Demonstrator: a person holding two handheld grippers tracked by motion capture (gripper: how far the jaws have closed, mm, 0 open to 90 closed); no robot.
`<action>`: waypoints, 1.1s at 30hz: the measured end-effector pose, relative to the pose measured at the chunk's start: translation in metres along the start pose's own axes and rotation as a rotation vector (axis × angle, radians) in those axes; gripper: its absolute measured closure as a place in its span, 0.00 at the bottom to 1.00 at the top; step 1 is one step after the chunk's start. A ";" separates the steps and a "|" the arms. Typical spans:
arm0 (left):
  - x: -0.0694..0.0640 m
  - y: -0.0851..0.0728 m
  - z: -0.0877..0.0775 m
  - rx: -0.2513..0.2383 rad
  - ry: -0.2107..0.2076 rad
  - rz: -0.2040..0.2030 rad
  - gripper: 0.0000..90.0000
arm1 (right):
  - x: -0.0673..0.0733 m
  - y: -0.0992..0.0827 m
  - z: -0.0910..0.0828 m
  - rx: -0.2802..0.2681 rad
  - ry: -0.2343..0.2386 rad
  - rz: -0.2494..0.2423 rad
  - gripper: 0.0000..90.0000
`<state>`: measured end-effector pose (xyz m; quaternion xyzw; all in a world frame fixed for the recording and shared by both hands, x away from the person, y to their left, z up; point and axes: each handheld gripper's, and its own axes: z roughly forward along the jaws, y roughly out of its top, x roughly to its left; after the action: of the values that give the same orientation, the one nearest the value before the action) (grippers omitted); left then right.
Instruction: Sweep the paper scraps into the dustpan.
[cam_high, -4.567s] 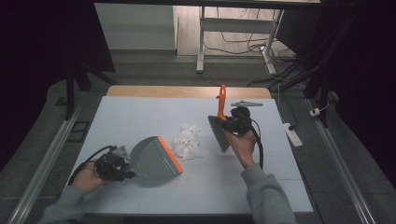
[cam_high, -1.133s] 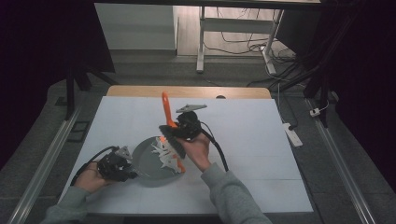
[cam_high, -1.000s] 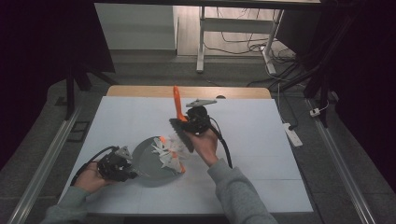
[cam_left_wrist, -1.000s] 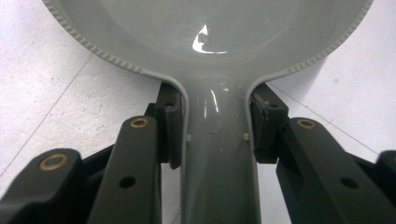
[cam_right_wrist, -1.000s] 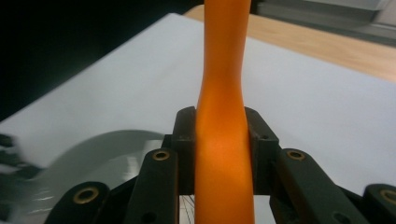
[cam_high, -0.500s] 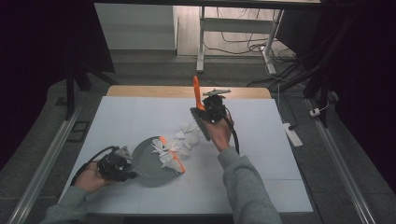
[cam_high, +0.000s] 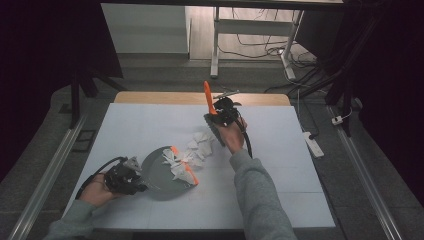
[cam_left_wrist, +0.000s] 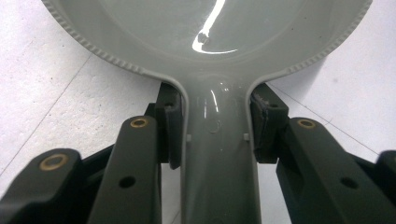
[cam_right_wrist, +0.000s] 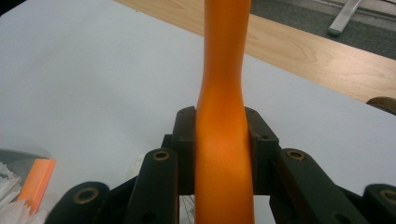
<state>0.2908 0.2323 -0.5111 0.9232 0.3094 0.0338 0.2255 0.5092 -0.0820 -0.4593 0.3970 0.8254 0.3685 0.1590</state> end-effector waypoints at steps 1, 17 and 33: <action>0.000 0.000 0.000 -0.002 -0.001 -0.002 0.69 | 0.002 0.000 0.002 0.008 0.006 0.000 0.78; 0.000 0.000 0.001 0.002 -0.002 -0.001 0.69 | 0.059 -0.007 0.017 0.078 0.130 -0.083 0.78; 0.000 0.001 0.002 0.003 -0.002 -0.005 0.69 | 0.109 -0.017 0.003 0.057 0.320 -0.105 0.78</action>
<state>0.2916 0.2306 -0.5124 0.9227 0.3115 0.0319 0.2247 0.4322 -0.0033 -0.4707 0.2941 0.8698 0.3947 0.0331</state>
